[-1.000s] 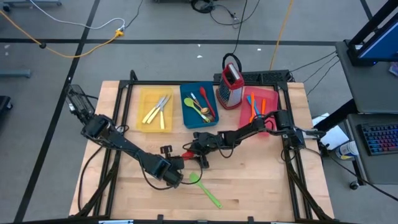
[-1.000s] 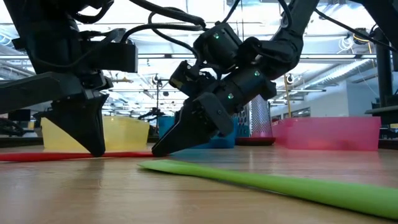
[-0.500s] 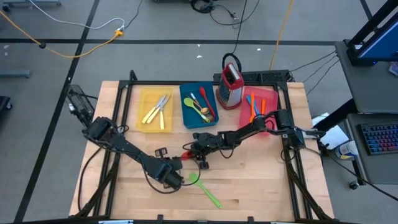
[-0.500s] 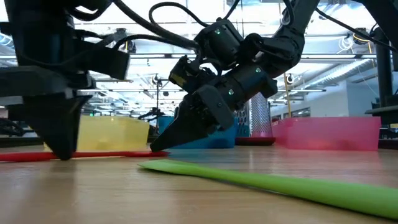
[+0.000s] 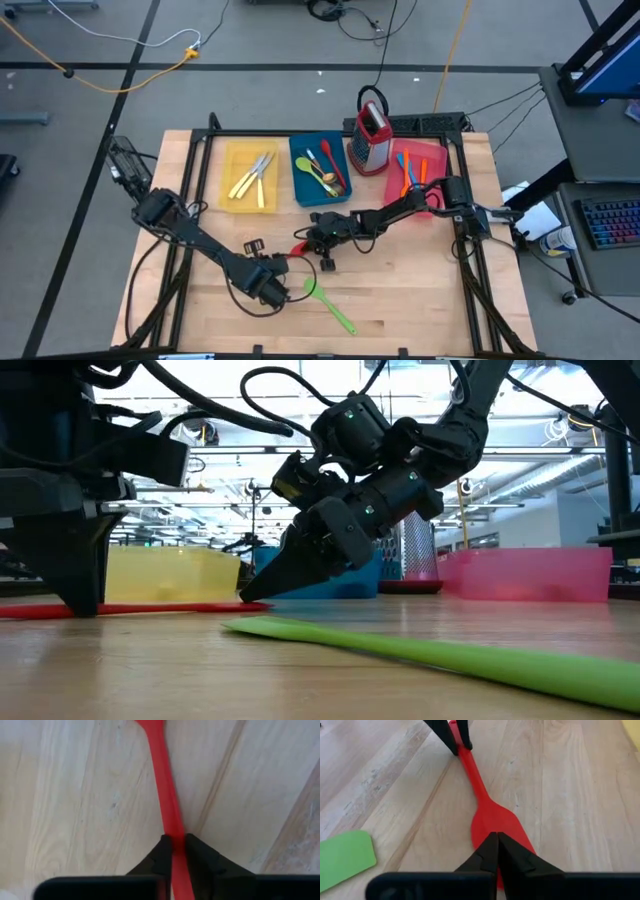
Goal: Pick & Place Kitchen Items
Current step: Put the red spatula into the pink bin
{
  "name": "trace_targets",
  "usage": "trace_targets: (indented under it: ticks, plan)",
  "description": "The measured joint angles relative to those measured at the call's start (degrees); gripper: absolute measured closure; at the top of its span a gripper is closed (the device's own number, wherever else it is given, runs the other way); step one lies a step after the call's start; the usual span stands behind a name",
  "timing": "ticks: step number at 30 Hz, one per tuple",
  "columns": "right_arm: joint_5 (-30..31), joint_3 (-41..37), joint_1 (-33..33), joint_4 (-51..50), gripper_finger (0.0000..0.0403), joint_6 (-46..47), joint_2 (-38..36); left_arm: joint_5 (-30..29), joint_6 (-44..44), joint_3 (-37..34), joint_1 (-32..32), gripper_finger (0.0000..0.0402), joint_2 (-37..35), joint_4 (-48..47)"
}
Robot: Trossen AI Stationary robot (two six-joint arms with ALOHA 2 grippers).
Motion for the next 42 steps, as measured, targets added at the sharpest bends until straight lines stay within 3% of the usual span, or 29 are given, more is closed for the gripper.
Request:
trace_targets:
  ticks: [3, 7, 15, 23, 31, 42]
  plan:
    - [-0.05, -0.04, 0.2, 0.43, 0.04, -0.51, -0.29, -0.22, 0.2, -0.46, -0.22, 0.039, -0.08, 0.35]
    - [0.47, -0.04, 0.94, 1.44, 0.0381, -2.63, -0.75, -1.39, 0.47, -0.51, -0.78, 0.0389, -0.05, 0.4]
    - [0.89, -0.18, 1.92, 5.57, 0.0297, -3.74, -0.72, -0.03, 2.07, -0.51, -1.11, 0.0398, 0.06, 0.2]
    - [4.39, -0.07, 1.9, 1.92, 0.0221, -3.08, -0.85, 1.64, 0.9, -0.53, -2.06, 0.0334, 0.1, -1.51]
    - [4.31, -0.04, 1.9, 1.48, 0.0196, -3.08, -0.87, -6.07, -9.54, -1.57, -8.41, 0.0294, 0.32, -2.89]
    - [4.29, -0.04, 1.9, 2.43, 0.0196, -3.54, -0.87, -17.53, -25.97, -15.05, -17.74, 0.0289, -3.56, 13.65]
